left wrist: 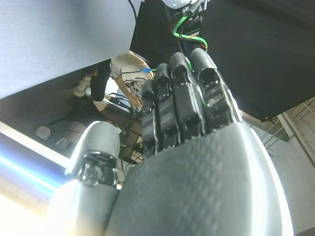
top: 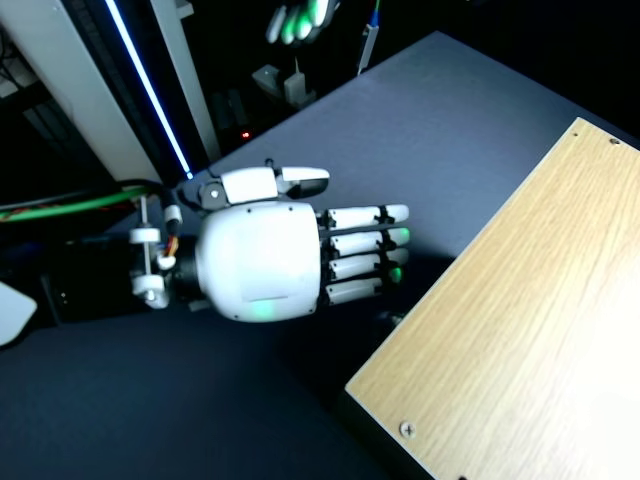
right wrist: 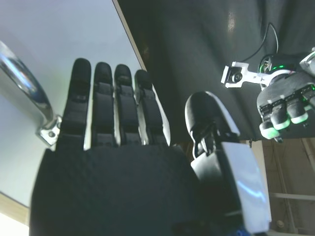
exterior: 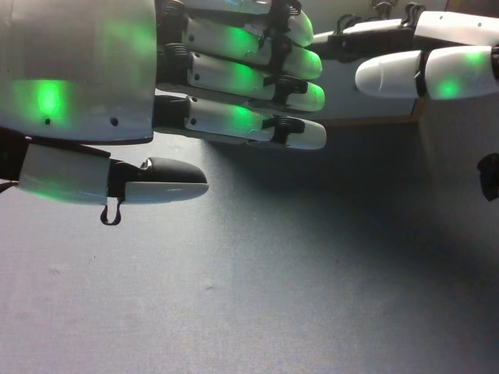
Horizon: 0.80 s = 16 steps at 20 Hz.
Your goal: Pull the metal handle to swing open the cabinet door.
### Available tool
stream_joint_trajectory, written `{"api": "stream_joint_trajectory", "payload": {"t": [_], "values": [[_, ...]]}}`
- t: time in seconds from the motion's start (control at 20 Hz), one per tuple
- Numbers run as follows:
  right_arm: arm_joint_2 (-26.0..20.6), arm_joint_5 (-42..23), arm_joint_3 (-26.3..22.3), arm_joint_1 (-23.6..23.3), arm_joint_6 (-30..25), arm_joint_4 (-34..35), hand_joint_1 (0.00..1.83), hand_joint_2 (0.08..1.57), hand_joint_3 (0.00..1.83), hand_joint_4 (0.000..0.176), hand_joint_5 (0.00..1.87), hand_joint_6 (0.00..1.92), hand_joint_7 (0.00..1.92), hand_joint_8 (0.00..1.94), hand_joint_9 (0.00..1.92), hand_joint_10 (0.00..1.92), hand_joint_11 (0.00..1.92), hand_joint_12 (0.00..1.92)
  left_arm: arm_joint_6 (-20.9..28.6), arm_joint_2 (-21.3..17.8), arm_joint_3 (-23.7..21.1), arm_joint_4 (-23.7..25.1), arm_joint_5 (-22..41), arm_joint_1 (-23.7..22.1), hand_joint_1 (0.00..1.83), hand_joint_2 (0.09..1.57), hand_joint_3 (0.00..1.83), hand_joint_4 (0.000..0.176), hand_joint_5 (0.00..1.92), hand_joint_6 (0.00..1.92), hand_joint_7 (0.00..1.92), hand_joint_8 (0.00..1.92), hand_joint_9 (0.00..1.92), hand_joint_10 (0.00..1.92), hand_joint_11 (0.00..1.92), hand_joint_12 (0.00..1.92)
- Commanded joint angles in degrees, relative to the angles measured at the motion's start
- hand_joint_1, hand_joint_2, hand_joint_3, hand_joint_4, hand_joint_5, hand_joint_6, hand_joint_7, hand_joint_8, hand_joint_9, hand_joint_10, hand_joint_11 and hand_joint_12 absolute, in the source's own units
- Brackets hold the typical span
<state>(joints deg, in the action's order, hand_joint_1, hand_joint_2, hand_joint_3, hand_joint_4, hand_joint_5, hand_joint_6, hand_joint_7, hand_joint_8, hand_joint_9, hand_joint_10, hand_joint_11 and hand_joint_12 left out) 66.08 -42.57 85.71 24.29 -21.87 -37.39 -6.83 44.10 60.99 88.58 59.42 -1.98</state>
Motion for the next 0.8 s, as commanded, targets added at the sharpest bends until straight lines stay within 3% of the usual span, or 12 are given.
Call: {"api": "stream_joint_trajectory", "payload": {"t": [0.0,0.35,0.75], "values": [[-0.8,-5.7,-0.2,-0.9,-0.9,4.5,0.0,1.57,0.1,0.0,0.23,0.0,0.23,0.0,0.2,0.0,0.0,0.58,-0.4,-0.4,0.1,-5.5,1.1,-0.7,0.0,1.57,0.19,0.0,0.34,0.0,0.36,0.0,0.32,0.0,0.0,0.75],[-2.1,-6.1,0.0,-0.9,-2.8,11.6,0.0,1.57,0.09,0.0,0.23,0.0,0.22,0.0,0.2,0.0,0.0,0.62,-0.4,-0.4,0.1,-5.5,1.1,-0.7,0.0,1.57,0.2,0.0,0.34,0.0,0.36,0.0,0.32,0.0,0.0,0.74],[-5.9,-6.3,-2.5,-0.5,-3.2,12.5,0.0,1.57,0.08,0.0,0.25,0.01,0.25,0.01,0.22,0.01,0.0,0.66,-0.4,-0.4,0.1,-5.5,1.1,-0.7,0.0,1.57,0.2,0.0,0.35,0.01,0.37,0.0,0.33,0.0,0.0,0.75]]}}
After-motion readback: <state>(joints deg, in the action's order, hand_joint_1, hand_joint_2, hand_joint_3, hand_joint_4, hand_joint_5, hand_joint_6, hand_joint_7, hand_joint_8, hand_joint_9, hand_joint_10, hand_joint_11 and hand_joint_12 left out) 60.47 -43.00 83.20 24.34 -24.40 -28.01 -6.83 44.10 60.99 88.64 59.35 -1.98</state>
